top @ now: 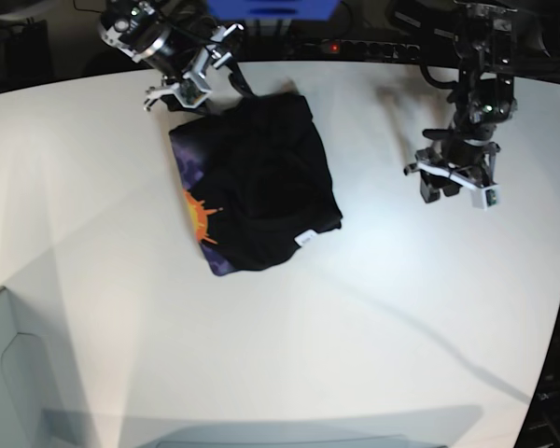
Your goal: Fold the T-shirt properly
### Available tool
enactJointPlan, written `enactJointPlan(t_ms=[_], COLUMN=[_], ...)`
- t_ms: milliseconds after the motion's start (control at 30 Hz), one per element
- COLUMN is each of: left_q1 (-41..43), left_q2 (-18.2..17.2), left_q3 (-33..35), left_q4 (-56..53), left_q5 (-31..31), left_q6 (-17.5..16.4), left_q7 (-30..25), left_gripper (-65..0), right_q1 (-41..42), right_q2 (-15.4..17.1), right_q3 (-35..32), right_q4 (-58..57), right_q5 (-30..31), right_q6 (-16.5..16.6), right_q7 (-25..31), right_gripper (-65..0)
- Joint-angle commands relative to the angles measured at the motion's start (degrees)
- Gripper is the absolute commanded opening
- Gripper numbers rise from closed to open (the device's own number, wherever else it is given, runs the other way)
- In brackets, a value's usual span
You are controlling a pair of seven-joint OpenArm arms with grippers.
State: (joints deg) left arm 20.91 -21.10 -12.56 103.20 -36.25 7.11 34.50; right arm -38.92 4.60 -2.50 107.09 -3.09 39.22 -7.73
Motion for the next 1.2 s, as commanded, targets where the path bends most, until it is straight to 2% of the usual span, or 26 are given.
enactJointPlan(t_ms=[0, 333, 833, 933, 1100, 1133, 1167], left_q1=[-0.4, 0.1, 1.6, 1.9, 2.0, 2.0, 2.0], left_q2=[-0.7, -0.7, -0.7, -0.7, -0.7, -0.7, -0.7], left_q3=[-0.4, -0.4, -3.4, -3.4, -3.4, -3.4, -3.4], left_q4=[1.1, 1.1, 1.1, 1.9, 3.2, 3.2, 3.2], left_q5=[0.1, 0.3, 0.0, 0.2, 0.3, 0.2, 0.4], left_q6=[-0.5, -0.5, -0.5, -0.5, -0.5, -0.5, -0.5], left_q7=[-1.1, -1.1, -1.1, -1.1, -1.1, -1.1, -1.1], left_gripper=[-40.7, -40.7, -40.7, -40.7, -40.7, -40.7, -40.7], right_q1=[0.7, 3.8, 8.8, 9.0, 9.9, 9.9, 10.0], right_q2=[-0.1, -0.6, -1.0, -1.0, -1.0, -1.0, -1.0], right_q3=[-0.8, -3.5, -3.5, -3.5, -3.5, -3.5, -3.4], right_q4=[-0.2, -5.1, -11.8, -12.0, -12.2, -12.2, -12.2], right_q5=[0.9, 0.9, 0.9, 0.9, 0.9, 0.9, 0.9], right_q6=[0.0, -0.2, -0.2, -0.2, -0.2, -0.3, -0.3], right_q7=[1.5, 1.0, 1.0, 1.0, 1.0, 1.0, 1.0], right_gripper=[-30.8, -30.9, -32.1, -39.3, -62.1, -65.0, -65.0])
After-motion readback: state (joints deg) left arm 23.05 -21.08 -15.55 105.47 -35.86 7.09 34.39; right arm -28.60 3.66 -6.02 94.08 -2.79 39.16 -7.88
